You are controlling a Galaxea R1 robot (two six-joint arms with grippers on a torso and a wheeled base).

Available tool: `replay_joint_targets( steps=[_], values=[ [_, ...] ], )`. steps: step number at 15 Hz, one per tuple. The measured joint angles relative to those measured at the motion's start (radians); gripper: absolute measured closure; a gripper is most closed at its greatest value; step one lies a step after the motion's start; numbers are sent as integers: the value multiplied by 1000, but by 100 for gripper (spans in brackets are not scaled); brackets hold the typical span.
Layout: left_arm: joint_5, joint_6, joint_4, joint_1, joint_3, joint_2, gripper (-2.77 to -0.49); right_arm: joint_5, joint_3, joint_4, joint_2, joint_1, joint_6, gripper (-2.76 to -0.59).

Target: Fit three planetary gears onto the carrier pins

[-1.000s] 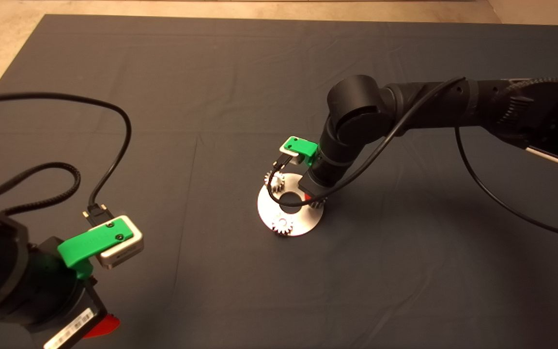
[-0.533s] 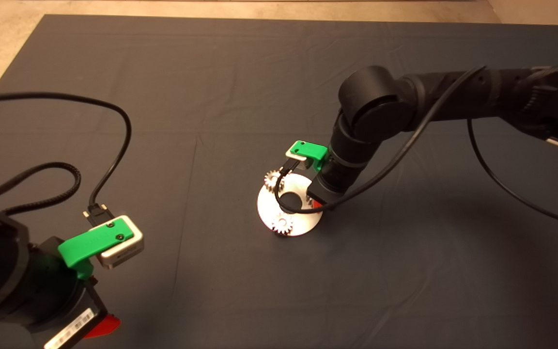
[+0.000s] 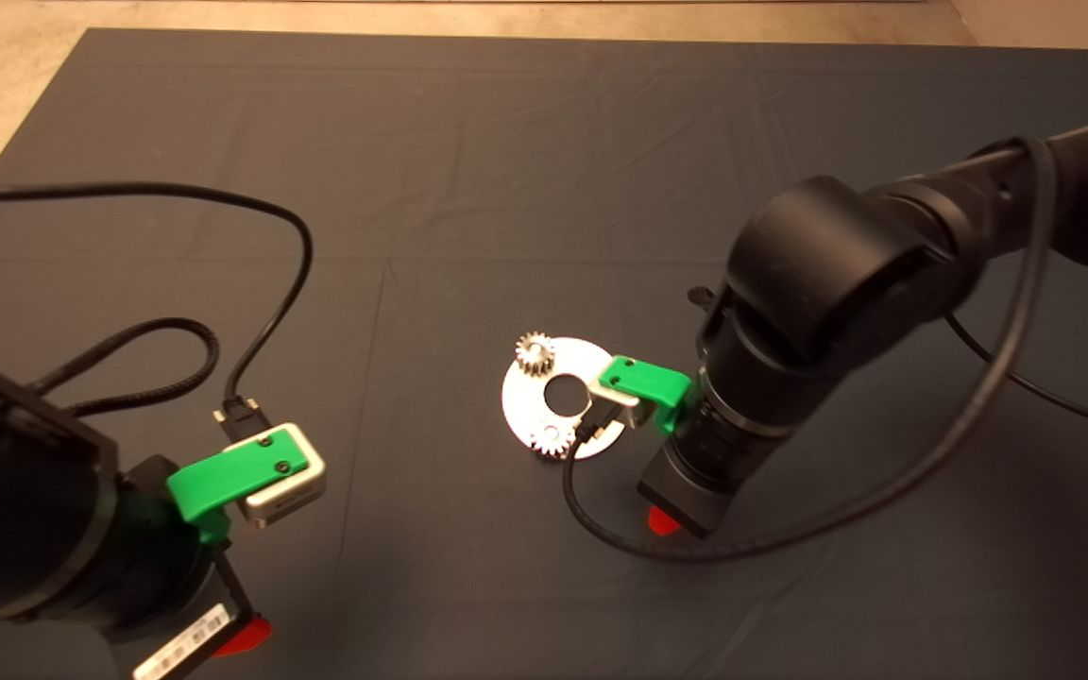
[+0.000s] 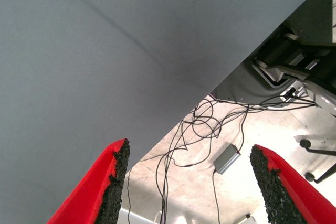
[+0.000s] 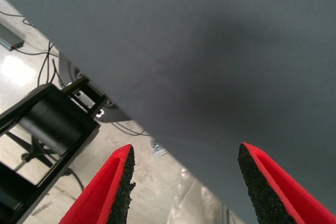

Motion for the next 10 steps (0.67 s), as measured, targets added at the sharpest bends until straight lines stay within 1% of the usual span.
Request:
replay_joint_targets(
  steps=[1, 2, 3, 7, 9, 10],
  values=[
    [0, -20, 0, 0, 0, 23, -160, 0, 26, 8, -6, 2, 40, -144],
    [0, -39, 0, 0, 0, 42, -160, 0, 44, 11, -9, 2, 65, -144],
    [0, -52, 0, 0, 0, 60, -160, 0, 61, 14, -10, 3, 85, -144],
    [0, -149, 0, 0, 0, 138, -160, 0, 121, 19, -15, 6, 157, -144],
    [0, -201, 0, 1, 0, 189, -160, 0, 146, 20, -27, -3, 183, -144],
    [0, -234, 1, 7, 0, 214, -160, -1, 159, 20, -34, -14, 204, -144]
  ],
)
